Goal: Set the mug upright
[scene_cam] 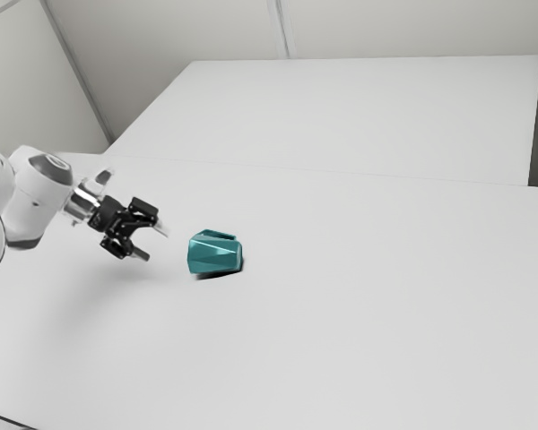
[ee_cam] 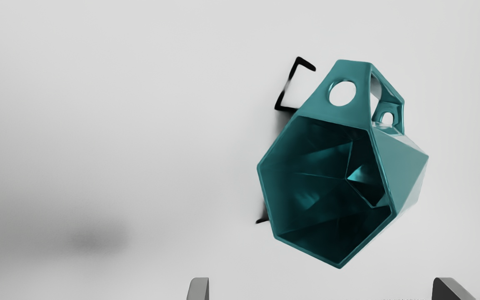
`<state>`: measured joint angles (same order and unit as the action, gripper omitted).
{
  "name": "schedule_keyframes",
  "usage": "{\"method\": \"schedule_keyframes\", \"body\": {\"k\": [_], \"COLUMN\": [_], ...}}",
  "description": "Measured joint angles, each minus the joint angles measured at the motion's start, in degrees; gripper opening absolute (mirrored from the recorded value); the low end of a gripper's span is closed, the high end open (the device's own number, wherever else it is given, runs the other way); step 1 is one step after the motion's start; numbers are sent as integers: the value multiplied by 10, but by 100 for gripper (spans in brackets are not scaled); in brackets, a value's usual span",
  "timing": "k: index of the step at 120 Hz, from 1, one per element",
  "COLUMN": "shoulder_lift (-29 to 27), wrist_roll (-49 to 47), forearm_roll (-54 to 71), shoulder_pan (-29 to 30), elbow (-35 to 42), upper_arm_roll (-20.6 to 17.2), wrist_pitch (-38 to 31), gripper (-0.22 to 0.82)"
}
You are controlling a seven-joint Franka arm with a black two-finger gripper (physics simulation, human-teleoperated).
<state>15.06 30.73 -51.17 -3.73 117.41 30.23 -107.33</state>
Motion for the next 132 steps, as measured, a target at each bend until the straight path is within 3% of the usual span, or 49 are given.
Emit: {"method": "schedule_keyframes", "body": {"k": [56,132], "shoulder_lift": [31,55], "wrist_roll": [102,155], "forearm_roll": [-97,-158], "shoulder_pan": [-11,-51], "elbow": [-11,-9], "upper_arm_roll": [-1,-8], "wrist_pitch": [17,12], "gripper": [58,54]}}
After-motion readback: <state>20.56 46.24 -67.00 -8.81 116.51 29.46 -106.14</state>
